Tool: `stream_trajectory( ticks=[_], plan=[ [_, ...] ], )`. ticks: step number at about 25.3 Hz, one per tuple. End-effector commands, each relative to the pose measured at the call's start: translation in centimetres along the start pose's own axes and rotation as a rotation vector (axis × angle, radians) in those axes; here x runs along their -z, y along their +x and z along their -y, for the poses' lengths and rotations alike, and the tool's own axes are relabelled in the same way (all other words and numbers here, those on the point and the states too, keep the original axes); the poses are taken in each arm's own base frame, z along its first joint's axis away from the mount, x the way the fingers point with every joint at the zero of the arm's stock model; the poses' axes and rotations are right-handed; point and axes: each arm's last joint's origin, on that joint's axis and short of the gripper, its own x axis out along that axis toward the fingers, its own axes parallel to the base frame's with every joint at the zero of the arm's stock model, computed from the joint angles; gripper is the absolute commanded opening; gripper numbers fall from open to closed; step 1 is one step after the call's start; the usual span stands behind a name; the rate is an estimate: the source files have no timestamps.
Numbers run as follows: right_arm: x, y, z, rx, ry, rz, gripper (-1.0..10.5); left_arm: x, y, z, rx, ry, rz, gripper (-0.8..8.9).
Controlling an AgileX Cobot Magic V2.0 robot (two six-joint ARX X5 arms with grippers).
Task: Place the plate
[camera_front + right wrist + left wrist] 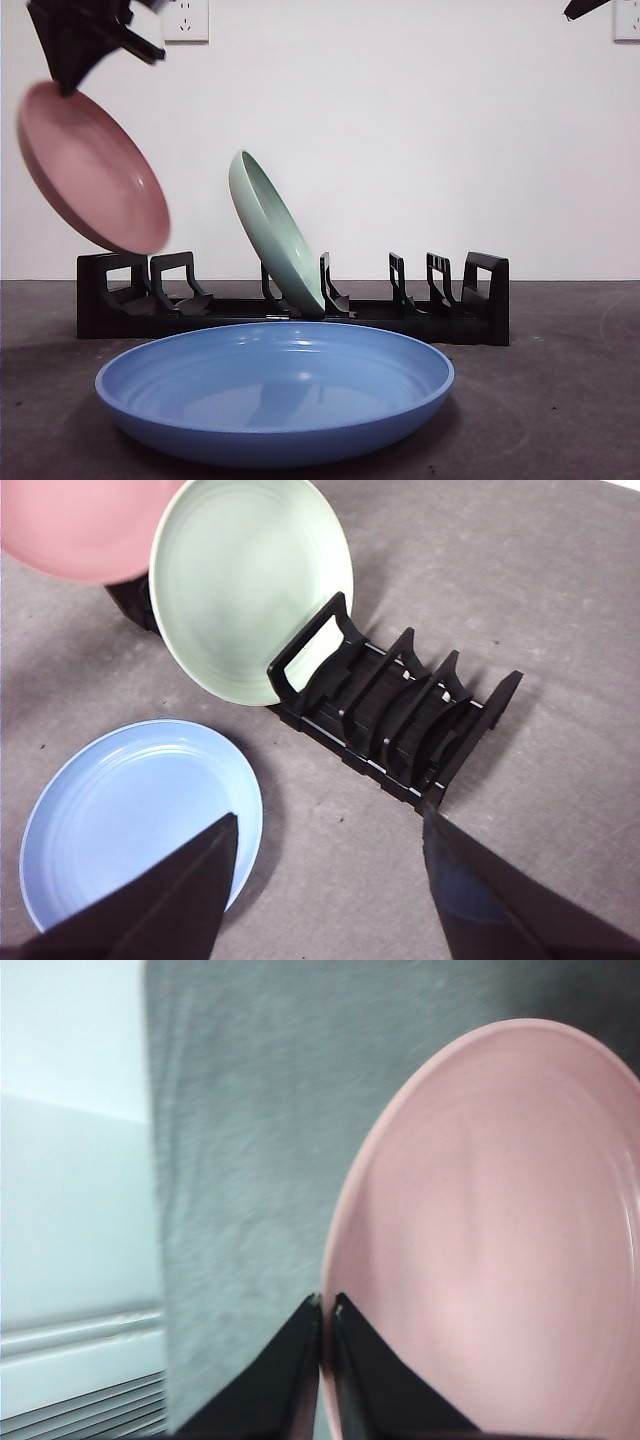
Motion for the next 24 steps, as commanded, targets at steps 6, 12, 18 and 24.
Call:
stream_trajectory(
  ticks=[6,12,18,24],
  plan=[
    [-0.2,0.1,-0.1,-0.007,-0.012,0.001,2.8,0.7,-3.4,-2.5,0.018,-0.115,0.074,0.08],
    [-0.1,0.1,-0.1,-0.008,-0.010,-0.005,2.8,2.6,-6.6,-4.8,0.147,-0.208,0.143,0.08],
    [-0.1,0.1,-0.1,-0.008,-0.007,-0.014,2.8,5.0,-9.9,-7.0,0.278,-0.261,0.221,0.07],
    [0.0,0.1,-0.1,-0.008,-0.007,-0.017,2.8,7.8,-11.6,-7.8,0.435,-0.265,0.237,0.08]
  ],
)
